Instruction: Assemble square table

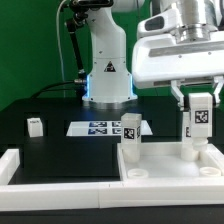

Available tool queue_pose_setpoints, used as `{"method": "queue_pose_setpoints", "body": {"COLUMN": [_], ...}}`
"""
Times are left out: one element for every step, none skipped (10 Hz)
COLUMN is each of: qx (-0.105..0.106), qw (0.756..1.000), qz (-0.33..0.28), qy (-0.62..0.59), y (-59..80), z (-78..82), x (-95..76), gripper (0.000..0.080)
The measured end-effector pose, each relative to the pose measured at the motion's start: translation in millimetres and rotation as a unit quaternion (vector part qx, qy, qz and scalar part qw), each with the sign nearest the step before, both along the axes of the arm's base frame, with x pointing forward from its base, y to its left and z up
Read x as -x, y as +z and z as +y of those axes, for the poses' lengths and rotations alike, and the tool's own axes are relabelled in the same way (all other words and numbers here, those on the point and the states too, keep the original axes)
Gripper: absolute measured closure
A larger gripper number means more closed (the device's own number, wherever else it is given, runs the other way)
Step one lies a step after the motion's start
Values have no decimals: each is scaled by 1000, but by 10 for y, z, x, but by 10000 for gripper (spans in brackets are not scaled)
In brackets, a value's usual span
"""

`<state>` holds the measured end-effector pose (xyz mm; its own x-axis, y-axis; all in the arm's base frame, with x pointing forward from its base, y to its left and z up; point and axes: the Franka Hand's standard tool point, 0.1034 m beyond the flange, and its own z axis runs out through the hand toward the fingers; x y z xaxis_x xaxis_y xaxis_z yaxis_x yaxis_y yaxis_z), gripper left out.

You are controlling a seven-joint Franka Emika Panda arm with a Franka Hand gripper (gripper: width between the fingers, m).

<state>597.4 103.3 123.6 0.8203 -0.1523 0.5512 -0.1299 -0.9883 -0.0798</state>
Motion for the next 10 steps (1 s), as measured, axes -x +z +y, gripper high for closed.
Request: {"method": "queue_pose_setpoints", "body": {"qx": [0, 1, 16, 21, 23, 25, 25, 25, 25, 27], "qw": [1000, 1000, 1000, 999, 999, 999, 999, 999, 999, 999], "qz": [1, 1, 4, 5, 6, 5, 5, 4, 3, 4], "qy": [0, 1, 22, 30, 34, 36, 36, 35, 34, 34], "y": [-8, -17, -93, -148, -183, -201, -214, -215, -225, -261], "z": [4, 0, 48, 120, 167, 171, 182, 177, 167, 162], "x": [3, 6, 23, 19, 4, -28, -47, -82, -116, -127], "gripper": [509, 509, 509, 509, 509, 509, 509, 509, 509, 509]}}
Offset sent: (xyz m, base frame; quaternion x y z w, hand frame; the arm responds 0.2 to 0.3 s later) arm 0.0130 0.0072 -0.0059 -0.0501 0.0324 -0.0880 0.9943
